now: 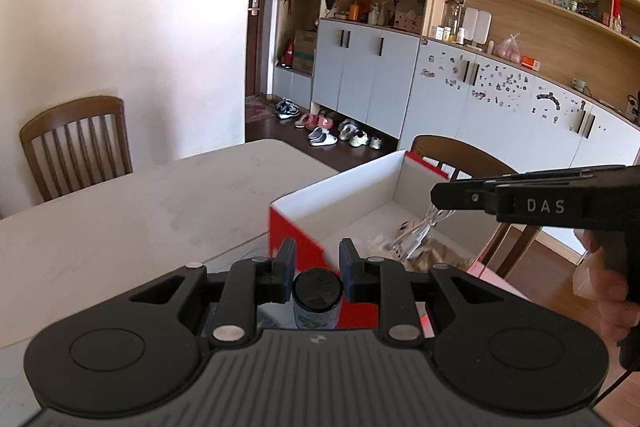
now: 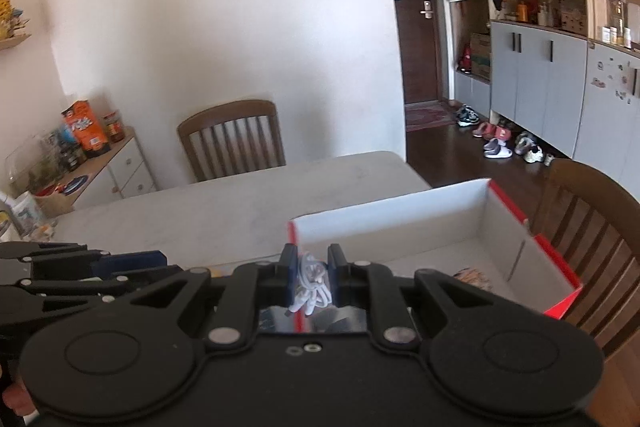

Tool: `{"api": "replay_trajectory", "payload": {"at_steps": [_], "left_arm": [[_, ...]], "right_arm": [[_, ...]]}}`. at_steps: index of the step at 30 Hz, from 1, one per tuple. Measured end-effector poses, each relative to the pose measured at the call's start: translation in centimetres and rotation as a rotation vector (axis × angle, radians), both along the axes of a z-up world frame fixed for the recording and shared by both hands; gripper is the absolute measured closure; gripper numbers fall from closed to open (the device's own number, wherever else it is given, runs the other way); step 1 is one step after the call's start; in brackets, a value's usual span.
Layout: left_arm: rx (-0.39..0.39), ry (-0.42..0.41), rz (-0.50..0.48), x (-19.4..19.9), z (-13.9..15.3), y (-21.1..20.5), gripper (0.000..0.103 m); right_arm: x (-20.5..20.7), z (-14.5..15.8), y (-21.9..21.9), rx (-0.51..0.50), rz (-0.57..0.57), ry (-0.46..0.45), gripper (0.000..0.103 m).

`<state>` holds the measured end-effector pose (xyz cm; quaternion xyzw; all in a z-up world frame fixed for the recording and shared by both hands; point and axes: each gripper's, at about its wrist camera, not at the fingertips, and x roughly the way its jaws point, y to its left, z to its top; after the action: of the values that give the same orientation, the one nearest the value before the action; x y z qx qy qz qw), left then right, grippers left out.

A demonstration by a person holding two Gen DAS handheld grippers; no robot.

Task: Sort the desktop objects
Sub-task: 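Carry the blue bottle in the left tool while the right tool carries the cable to the box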

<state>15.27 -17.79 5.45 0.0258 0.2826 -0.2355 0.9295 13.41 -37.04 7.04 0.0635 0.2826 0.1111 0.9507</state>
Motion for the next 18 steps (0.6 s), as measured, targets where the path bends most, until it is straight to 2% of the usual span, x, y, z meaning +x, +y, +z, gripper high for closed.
{"api": "replay_trajectory", "payload": {"at_steps": [10,18], "left_arm": [[0.045,0.003,-0.031,3.1,-0.2,-6.1,0.081],[0.086,0.031,-0.019,6.6,-1.5,-9.0,0.081]], "right_arm": [[2.2,-1.7,-5.5,0.006,-0.056,0.037,0.088],[3.9,-3.8,-8.1,0.000,-0.077,0.085,0.088]]}}
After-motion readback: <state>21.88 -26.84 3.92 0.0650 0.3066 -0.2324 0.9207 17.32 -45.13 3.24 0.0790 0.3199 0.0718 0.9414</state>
